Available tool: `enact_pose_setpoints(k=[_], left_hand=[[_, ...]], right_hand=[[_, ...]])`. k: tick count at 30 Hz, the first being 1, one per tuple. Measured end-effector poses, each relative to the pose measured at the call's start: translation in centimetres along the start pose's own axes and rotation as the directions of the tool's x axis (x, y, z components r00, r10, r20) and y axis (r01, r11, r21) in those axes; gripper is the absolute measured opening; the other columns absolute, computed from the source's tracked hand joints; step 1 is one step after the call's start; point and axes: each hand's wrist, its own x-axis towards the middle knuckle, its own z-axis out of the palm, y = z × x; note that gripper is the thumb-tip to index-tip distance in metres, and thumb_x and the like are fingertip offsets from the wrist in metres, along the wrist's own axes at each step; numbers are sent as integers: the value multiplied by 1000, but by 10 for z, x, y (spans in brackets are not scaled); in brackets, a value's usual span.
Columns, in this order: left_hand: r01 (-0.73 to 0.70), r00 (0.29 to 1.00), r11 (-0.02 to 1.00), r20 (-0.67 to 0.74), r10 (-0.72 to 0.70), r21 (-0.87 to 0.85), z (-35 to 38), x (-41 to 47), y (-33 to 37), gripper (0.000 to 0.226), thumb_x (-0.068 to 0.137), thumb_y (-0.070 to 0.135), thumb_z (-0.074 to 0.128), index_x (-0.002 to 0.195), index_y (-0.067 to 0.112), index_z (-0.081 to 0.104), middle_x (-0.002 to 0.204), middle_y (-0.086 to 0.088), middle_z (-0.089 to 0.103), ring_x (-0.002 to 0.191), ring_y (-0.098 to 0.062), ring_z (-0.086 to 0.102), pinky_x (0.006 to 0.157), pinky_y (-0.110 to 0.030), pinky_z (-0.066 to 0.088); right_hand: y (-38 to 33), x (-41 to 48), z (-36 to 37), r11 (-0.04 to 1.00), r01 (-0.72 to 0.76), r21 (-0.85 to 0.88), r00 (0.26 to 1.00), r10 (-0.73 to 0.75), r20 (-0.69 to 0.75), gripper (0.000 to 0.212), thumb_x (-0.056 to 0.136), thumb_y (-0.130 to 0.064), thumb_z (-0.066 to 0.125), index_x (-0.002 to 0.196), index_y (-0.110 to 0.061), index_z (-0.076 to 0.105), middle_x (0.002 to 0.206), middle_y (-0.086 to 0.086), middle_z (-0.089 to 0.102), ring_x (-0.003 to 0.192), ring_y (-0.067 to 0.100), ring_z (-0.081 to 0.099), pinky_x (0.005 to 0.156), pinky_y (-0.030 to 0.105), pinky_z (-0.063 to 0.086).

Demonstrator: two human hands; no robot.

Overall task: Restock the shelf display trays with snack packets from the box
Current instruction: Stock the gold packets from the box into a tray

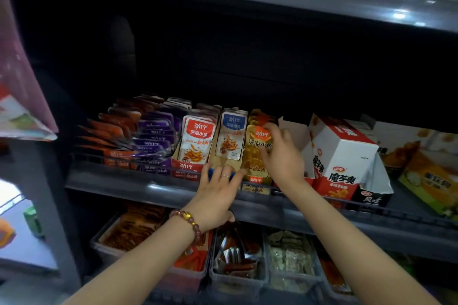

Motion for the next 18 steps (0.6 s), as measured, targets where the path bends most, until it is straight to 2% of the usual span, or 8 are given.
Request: enact_pose_setpoints(k=[3,6,9,13,18], left_hand=[[-6,1000,1000,-11,6,-7,1,0,-1,101,79,36,73,150,22,2,141,-4,20,136,-22,12,112,-50,-11],[-10,1000,1000,-20,10,-8,1,1,-2,100,78,37,73,149,22,5,143,-4,18,138,-22,9,112,-50,-12],[-18,1000,1000,-17,19,5,0,2,-1,100,76,37,75,149,20,7,148,-5,13,141,-22,5,114,-51,-13],[-21,1000,1000,-2,21,13,0,3,-2,99,75,39,76,148,20,11,149,-4,13,142,-21,3,112,-50,-15],[-18,1000,1000,-9,19,25,1,2,-1,96,75,40,75,146,19,14,148,-3,15,141,-21,5,113,-51,-14]], right_hand=[[1,-1,-3,999,-5,-45,1000,5,-17,50,91,-31,58,136,-24,39,124,8,42,61,12,48,45,20,34],[5,-3,-5,992,33,-120,999,-34,-9,51,92,-36,57,138,-23,40,131,11,39,74,19,58,48,23,37],[9,-2,-8,995,10,-102,999,-7,34,53,95,-38,53,143,-26,35,138,8,38,88,22,61,51,23,36],[7,4,-14,993,1,-119,997,8,75,55,96,-42,49,145,-26,31,139,6,38,88,21,62,52,23,36],[-4,4,-11,989,13,-144,997,-1,79,61,92,-48,52,144,-23,32,133,7,42,89,23,62,59,30,49]])
